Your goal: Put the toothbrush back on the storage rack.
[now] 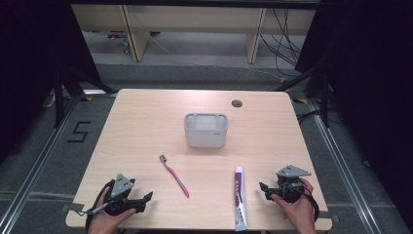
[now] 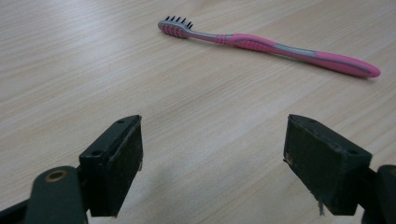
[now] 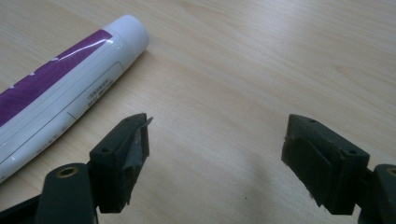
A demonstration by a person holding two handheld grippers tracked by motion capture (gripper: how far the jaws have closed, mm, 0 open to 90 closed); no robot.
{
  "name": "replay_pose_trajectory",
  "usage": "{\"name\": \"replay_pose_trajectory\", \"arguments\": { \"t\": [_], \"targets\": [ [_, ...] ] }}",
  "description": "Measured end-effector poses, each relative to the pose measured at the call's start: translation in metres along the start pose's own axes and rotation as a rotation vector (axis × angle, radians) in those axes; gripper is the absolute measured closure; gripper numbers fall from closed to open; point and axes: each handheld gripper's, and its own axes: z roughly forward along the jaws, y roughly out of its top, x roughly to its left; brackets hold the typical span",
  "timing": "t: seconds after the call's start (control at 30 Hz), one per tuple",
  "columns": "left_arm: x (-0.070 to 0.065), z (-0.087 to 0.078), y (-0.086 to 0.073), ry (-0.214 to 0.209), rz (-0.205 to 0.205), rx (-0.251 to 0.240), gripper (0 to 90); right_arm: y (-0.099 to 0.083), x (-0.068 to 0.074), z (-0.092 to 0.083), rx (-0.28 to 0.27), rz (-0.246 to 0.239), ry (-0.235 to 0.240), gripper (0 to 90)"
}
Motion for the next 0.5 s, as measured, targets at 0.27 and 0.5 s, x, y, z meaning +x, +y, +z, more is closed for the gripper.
{"name": "replay_pose_trajectory", "arguments": {
  "t": [0.27,0.5],
  "targets": [
    [-0.0028,0.0011,-0.0003,-0.027,-0.084,-0.019,18.9,0.0005,-0.0027,0.0021,-0.010,-0.030,0.020,24.5],
    [-0.0022,0.0028,0.0031,-0.048,-0.104,-0.011,19.0,0.0001,-0.0044,0.0037,-0.012,-0.006,0.011,24.7]
  ]
}}
